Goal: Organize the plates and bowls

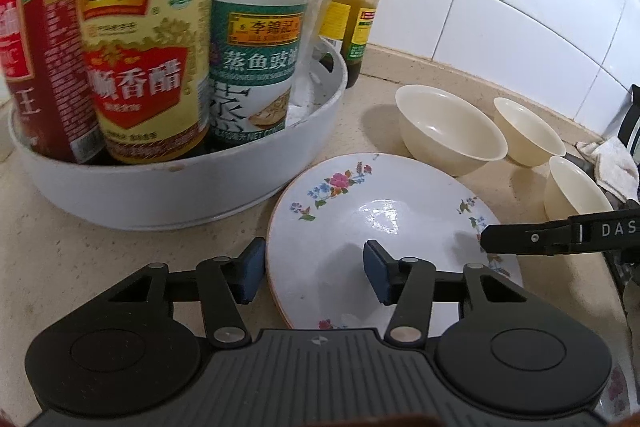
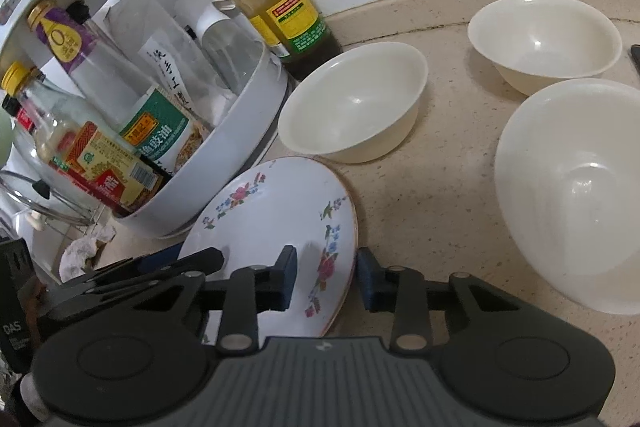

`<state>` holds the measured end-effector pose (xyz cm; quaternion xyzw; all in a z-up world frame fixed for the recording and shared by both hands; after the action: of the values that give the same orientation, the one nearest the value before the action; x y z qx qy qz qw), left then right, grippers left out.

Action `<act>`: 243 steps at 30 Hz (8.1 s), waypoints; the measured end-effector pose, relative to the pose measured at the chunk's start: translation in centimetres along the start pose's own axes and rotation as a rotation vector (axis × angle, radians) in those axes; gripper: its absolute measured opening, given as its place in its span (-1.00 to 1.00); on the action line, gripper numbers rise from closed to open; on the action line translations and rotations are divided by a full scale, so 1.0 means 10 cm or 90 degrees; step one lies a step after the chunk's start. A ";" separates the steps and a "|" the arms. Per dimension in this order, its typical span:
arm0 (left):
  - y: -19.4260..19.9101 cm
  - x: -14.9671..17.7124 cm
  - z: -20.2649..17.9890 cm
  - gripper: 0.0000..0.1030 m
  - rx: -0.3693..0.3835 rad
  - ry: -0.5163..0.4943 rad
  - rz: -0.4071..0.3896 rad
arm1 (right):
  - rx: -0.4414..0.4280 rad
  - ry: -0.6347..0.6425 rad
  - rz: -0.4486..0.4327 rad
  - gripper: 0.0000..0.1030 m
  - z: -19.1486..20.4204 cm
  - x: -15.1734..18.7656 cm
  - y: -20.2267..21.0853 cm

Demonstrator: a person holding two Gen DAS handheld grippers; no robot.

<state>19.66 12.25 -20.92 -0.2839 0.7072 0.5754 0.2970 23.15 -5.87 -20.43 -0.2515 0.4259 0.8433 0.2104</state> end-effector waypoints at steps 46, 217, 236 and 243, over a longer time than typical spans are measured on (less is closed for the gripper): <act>0.58 0.31 0.58 0.00 -0.055 0.124 -0.011 | -0.131 0.036 0.085 -0.57 0.73 0.37 -0.17; 0.84 0.42 -1.10 0.00 0.144 -0.107 -0.001 | 0.062 0.016 -0.016 -0.52 -0.25 0.89 1.49; 0.84 0.36 -1.23 0.03 0.166 -0.145 -0.005 | 0.067 0.011 -0.038 -0.52 -0.24 0.84 1.54; 0.77 0.17 -1.32 0.04 0.194 -0.176 -0.024 | 0.092 -0.009 -0.065 -0.52 -0.27 0.74 1.61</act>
<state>11.58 0.54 -15.03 -0.1668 0.7332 0.4896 0.4414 8.81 -15.89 -16.39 -0.2510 0.4709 0.8002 0.2739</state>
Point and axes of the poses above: each gripper's, at about its wrist camera, not at the fingertips, and y roughly against the way its jaws point, z to its left, x to its underside, the point moved 10 cm from there along -y, roughly the way its jaws point, and after that the axes turned 3 degrees about -z, right-handed, at the moved point
